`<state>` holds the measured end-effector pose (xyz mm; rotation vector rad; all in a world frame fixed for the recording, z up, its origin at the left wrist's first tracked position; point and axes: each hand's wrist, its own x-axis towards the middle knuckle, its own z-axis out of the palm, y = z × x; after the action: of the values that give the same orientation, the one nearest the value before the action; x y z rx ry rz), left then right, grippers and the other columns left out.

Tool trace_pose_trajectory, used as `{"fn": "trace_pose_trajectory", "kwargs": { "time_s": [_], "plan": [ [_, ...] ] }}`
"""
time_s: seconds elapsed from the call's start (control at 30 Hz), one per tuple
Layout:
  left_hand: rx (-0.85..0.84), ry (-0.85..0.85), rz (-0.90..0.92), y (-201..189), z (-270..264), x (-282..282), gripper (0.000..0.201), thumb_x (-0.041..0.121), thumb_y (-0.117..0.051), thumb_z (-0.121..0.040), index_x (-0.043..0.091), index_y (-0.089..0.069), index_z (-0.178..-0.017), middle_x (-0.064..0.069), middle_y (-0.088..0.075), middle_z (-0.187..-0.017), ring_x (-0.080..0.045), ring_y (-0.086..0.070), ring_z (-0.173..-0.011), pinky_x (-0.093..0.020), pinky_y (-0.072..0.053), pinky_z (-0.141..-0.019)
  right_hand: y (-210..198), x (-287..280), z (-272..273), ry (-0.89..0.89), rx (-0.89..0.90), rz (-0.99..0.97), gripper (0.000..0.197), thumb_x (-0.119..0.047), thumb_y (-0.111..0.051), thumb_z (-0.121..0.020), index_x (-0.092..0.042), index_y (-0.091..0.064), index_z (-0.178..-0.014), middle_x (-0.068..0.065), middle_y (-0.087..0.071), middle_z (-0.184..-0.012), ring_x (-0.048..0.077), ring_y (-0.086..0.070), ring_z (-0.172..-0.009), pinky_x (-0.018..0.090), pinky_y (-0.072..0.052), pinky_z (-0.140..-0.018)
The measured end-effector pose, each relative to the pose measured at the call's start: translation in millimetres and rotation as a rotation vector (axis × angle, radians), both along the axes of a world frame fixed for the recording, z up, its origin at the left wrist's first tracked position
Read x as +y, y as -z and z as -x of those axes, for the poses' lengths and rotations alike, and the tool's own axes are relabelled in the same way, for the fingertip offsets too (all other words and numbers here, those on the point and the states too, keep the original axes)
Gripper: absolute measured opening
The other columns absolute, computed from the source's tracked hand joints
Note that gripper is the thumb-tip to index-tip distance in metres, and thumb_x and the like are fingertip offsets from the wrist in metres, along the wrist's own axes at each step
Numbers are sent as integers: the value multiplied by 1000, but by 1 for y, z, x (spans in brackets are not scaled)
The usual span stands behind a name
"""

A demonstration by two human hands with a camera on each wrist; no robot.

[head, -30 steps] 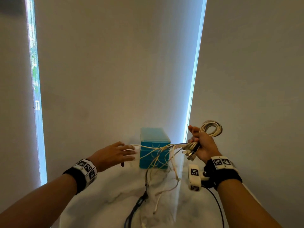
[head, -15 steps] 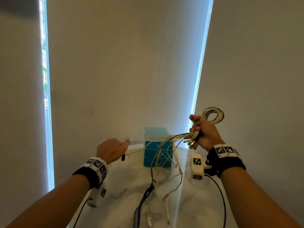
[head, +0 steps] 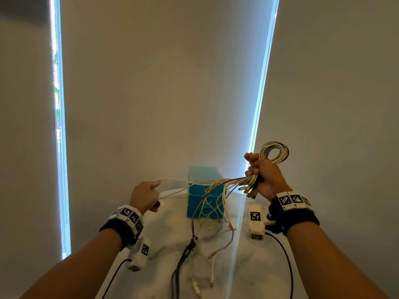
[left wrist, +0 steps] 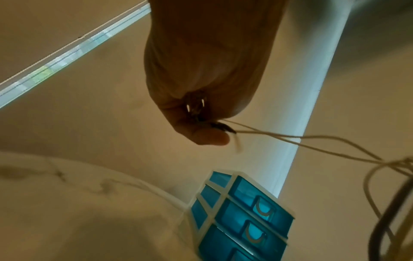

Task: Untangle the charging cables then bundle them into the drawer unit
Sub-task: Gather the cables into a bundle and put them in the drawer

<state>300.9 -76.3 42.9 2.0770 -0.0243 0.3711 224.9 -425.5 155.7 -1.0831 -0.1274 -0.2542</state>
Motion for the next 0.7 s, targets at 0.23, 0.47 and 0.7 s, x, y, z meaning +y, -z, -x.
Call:
{"fn": "trace_pose_trajectory", "kwargs": {
  "time_s": [0.23, 0.47, 0.7],
  "plan": [
    [328, 309, -625, 19, 1, 18, 164, 71, -97, -56, 31, 12, -172, 3, 7, -181, -34, -24, -163, -50, -31, -129, 2, -10, 1, 64, 13, 38, 31, 8, -46, -100, -14, -64, -88, -2, -77, -94, 6, -41, -45, 22, -44, -47],
    [363, 526, -435, -1, 8, 18, 76, 95, -45, -84, 33, -89, -85, 25, -80, -112, -10, -57, -132, -54, -23, -129, 4, -8, 5, 144, 7, 122, 32, 6, -53, -99, -13, -72, -82, 3, -73, -91, 7, -41, -47, 26, -44, -51],
    [-151, 496, -57, -52, 44, -64, 92, 104, -48, -73, 35, -70, -129, 17, -73, -126, -2, -67, -117, -40, -53, -110, -2, 26, 14, 164, -79, 319, 37, 16, -40, -88, -11, -59, -70, 10, -78, -103, 12, -40, -46, 32, -33, -53]
  ]
}}
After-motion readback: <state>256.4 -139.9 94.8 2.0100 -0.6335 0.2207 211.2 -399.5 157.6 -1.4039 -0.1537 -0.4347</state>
